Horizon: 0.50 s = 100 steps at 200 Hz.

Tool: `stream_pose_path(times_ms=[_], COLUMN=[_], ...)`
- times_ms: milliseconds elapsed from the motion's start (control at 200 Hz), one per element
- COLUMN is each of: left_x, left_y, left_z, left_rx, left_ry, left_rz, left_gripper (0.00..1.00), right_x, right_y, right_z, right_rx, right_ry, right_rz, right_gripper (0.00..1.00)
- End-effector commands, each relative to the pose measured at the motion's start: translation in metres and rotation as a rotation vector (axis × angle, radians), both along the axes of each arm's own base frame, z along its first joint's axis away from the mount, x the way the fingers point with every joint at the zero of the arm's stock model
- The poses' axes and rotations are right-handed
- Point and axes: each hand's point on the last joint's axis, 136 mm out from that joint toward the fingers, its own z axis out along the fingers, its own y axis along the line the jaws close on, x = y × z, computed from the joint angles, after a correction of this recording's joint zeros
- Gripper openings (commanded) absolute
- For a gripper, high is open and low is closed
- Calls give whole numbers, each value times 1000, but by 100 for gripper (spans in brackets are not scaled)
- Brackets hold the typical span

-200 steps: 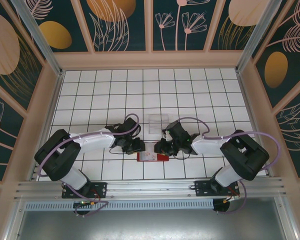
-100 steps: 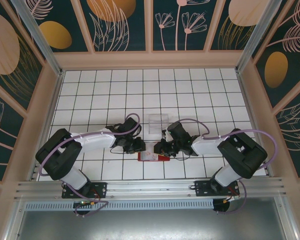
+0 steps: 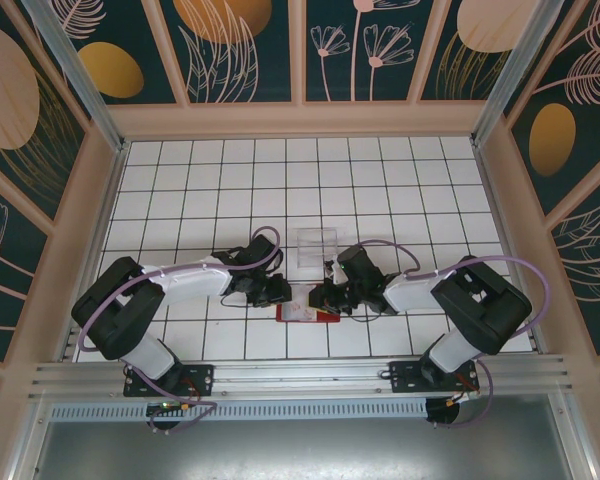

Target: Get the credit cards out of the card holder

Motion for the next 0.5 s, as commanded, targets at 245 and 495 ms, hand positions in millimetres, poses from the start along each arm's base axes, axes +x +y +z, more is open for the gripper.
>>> stream_pose_path(times_ms=[245,495], left_x=[-19,-18], left_y=[28,30], left_z=[-35,-37], left_rx=[152,167], left_ry=[64,67], left_rz=[-10,-10], left_gripper=[24,24], right_x=[-1,-2], right_y=[-8,-11], right_z=[1,1], right_rx=[6,3], right_ry=[-2,-4], right_rz=[-18,-24], right_gripper=[13,15])
